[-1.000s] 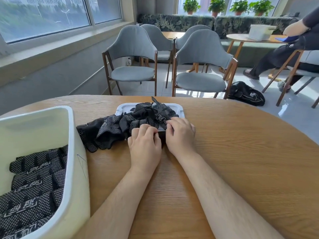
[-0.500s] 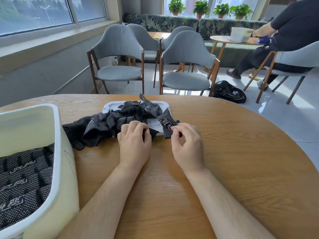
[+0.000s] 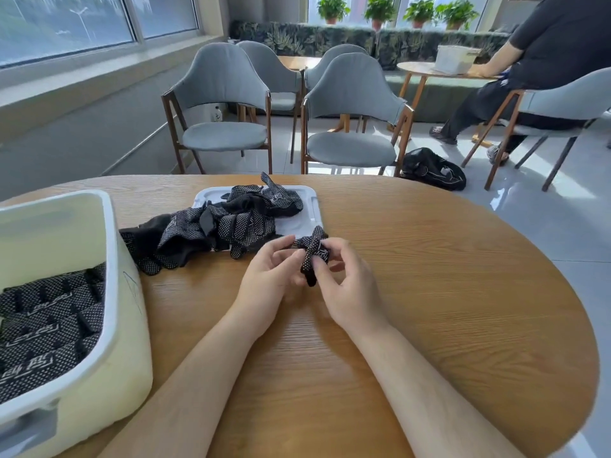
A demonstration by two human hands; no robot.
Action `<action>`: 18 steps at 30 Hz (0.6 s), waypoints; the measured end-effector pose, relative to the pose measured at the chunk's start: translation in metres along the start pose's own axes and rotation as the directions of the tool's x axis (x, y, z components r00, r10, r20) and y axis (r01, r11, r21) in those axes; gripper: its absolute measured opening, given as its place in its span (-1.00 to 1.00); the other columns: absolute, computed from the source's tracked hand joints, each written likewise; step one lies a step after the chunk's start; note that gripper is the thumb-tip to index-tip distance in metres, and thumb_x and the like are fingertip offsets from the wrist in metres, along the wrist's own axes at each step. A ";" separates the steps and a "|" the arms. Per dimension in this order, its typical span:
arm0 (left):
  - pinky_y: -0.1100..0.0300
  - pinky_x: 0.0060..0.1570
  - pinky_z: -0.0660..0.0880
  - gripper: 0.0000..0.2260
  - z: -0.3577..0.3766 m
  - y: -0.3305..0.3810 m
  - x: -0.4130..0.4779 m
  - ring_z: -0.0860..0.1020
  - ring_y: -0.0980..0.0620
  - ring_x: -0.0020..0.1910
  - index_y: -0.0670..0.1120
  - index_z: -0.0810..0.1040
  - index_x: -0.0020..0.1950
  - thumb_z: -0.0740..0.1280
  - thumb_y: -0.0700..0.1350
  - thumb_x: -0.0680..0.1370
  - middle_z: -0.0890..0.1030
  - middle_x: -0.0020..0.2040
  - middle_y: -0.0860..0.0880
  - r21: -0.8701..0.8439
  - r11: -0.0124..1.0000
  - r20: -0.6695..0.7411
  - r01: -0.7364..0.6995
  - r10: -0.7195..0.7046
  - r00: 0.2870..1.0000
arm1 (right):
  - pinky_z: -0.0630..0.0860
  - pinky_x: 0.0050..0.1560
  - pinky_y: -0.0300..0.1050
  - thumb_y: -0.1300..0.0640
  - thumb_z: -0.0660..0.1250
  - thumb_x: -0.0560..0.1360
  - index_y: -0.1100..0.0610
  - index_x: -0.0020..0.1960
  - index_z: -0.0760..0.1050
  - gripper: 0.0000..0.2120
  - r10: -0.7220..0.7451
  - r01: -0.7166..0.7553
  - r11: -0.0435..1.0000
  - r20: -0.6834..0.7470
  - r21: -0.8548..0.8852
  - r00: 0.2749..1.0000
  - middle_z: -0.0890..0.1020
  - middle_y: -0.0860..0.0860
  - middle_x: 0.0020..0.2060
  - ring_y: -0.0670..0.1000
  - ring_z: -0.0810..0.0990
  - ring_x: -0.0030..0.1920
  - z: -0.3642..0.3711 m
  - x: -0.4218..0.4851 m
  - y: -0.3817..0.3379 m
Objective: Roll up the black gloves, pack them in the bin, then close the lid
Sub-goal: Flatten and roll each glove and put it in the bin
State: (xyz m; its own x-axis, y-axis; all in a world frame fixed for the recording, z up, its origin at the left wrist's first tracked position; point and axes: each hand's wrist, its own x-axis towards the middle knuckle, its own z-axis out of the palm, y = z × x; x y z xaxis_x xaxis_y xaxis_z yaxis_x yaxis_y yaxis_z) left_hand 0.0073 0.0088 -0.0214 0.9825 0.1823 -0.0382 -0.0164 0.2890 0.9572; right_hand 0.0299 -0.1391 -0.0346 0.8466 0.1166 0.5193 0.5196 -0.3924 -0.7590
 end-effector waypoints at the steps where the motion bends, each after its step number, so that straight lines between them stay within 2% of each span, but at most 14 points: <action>1: 0.14 -0.19 0.50 -0.67 0.001 -0.002 -0.002 0.56 0.02 -0.27 -0.15 0.50 0.32 0.44 -0.15 0.58 0.66 -0.13 -0.03 -0.018 0.999 0.006 0.041 -0.041 0.999 | 0.46 0.03 -0.40 0.12 0.43 0.58 0.04 0.23 0.55 -0.76 -0.012 0.012 1.000 -0.014 -0.001 1.000 0.64 -0.17 0.01 -0.16 0.61 -0.01 -0.002 -0.002 -0.001; 5: 0.10 -0.18 0.41 -0.71 0.000 -0.005 -0.004 0.54 0.05 -0.23 -0.14 0.57 0.14 0.47 -0.01 0.52 0.60 -0.20 0.01 0.034 0.997 0.080 0.073 -0.075 0.994 | 0.45 0.00 -0.43 0.10 0.43 0.58 0.05 0.21 0.52 -0.78 0.003 -0.003 1.000 -0.015 0.009 1.000 0.61 -0.24 -0.02 -0.17 0.60 -0.02 -0.008 -0.005 -0.005; 7: 0.15 -0.17 0.45 -0.84 0.001 -0.001 -0.005 0.51 0.06 -0.23 -0.13 0.57 0.05 0.43 -0.06 0.57 0.60 -0.21 0.01 0.013 0.999 0.133 0.053 -0.054 0.990 | 0.44 -0.03 -0.45 0.07 0.44 0.58 0.07 0.19 0.51 -0.77 0.010 -0.010 1.000 -0.020 0.009 1.000 0.59 -0.27 -0.03 -0.20 0.59 -0.03 -0.010 -0.009 -0.005; 9: 0.16 -0.17 0.47 -0.90 0.002 0.001 -0.007 0.53 0.07 -0.24 -0.11 0.56 0.00 0.37 -0.09 0.60 0.62 -0.20 0.00 0.032 0.999 0.168 0.039 -0.044 0.985 | 0.48 -0.03 -0.37 0.03 0.43 0.59 0.08 0.18 0.47 -0.75 0.022 -0.022 1.000 -0.009 0.004 1.000 0.60 -0.22 -0.02 -0.16 0.60 -0.04 -0.011 -0.012 -0.005; 12: 0.09 -0.18 0.32 -0.77 0.000 -0.001 -0.009 0.52 0.11 -0.29 -0.06 0.53 -0.02 0.45 0.06 0.51 0.60 -0.26 0.05 0.089 0.996 0.199 0.030 -0.048 0.979 | 0.51 -0.01 -0.23 0.00 0.38 0.61 0.11 0.20 0.44 -0.73 0.044 -0.044 0.999 0.011 -0.009 0.999 0.65 -0.07 0.04 -0.08 0.62 0.02 -0.013 -0.014 -0.005; 14: 0.08 -0.22 0.25 -0.78 0.001 -0.003 -0.011 0.48 0.09 -0.32 -0.02 0.51 -0.05 0.40 0.10 0.50 0.56 -0.30 0.06 0.158 0.987 0.188 0.006 -0.036 0.981 | 0.51 -0.03 -0.22 0.01 0.37 0.62 0.12 0.21 0.44 -0.75 0.057 -0.056 0.998 0.029 -0.024 0.998 0.65 -0.05 0.05 -0.06 0.62 0.02 -0.014 -0.014 -0.005; 16: 0.08 -0.28 0.25 -0.87 0.003 -0.004 -0.012 0.44 0.08 -0.36 0.02 0.51 -0.08 0.35 0.06 0.54 0.49 -0.33 0.07 0.222 0.974 0.126 -0.041 0.013 0.992 | 0.49 -0.03 -0.30 0.03 0.38 0.62 0.10 0.20 0.44 -0.76 0.068 -0.066 0.997 0.048 -0.037 0.997 0.64 -0.09 0.05 -0.07 0.61 0.01 -0.014 -0.015 -0.006; 18: 0.05 -0.27 0.31 -0.92 0.003 -0.004 -0.012 0.44 0.07 -0.32 0.01 0.53 -0.03 0.33 0.00 0.59 0.48 -0.25 0.03 0.237 0.966 0.049 -0.107 0.098 0.994 | 0.49 0.03 -0.30 0.06 0.40 0.60 0.08 0.19 0.45 -0.78 0.091 -0.088 0.995 0.071 -0.042 0.993 0.63 -0.13 0.05 -0.11 0.59 0.02 -0.013 -0.015 -0.007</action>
State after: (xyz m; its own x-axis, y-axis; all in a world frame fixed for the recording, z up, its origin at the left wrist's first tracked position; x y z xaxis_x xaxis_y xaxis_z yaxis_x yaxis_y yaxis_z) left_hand -0.0034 0.0030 -0.0237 0.9841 0.1633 0.0696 -0.0765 0.0365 0.9964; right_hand 0.0119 -0.1500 -0.0325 0.8964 0.1448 0.4188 0.4375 -0.4395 -0.7845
